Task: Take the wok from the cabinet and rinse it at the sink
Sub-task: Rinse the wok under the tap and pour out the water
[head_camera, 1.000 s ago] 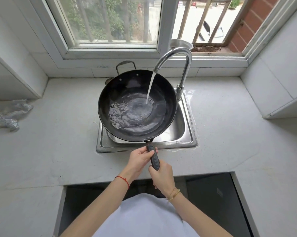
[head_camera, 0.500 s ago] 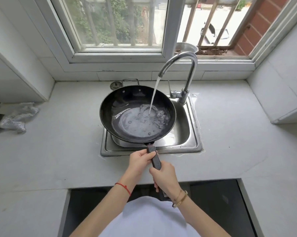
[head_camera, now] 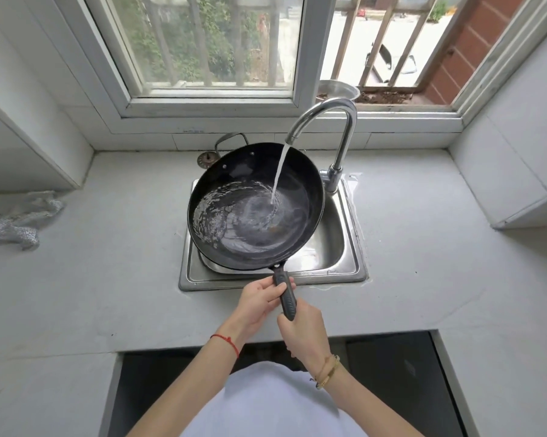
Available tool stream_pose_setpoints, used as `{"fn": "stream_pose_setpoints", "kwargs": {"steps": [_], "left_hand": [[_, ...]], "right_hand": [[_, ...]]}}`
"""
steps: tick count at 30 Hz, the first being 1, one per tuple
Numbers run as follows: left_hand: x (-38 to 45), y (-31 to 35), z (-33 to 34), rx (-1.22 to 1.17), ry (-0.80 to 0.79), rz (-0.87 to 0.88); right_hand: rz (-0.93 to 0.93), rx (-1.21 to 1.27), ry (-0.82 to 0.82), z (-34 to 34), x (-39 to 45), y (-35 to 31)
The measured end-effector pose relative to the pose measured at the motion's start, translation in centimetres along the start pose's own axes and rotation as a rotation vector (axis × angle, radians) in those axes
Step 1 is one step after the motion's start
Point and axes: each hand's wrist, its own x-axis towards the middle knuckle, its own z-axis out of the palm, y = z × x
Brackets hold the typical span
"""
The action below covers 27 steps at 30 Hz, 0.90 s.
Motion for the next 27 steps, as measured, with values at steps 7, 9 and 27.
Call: {"fn": "stream_pose_setpoints", "kwargs": {"steps": [7, 9, 27], "left_hand": [[-0.5, 0.3, 0.6, 0.153, 0.143, 0.118], [-0.5, 0.5, 0.6, 0.164, 0.169, 0.119], [0.0, 0.0, -1.2, 0.02, 0.013, 0.007]], "right_hand": [[0.135, 0.265, -0.12, -0.4, 0.3, -0.3], [0.145, 0.29, -0.152, -0.5, 0.4, -0.6], [0.067, 0.117, -0.067, 0.5, -0.1, -0.7]]}}
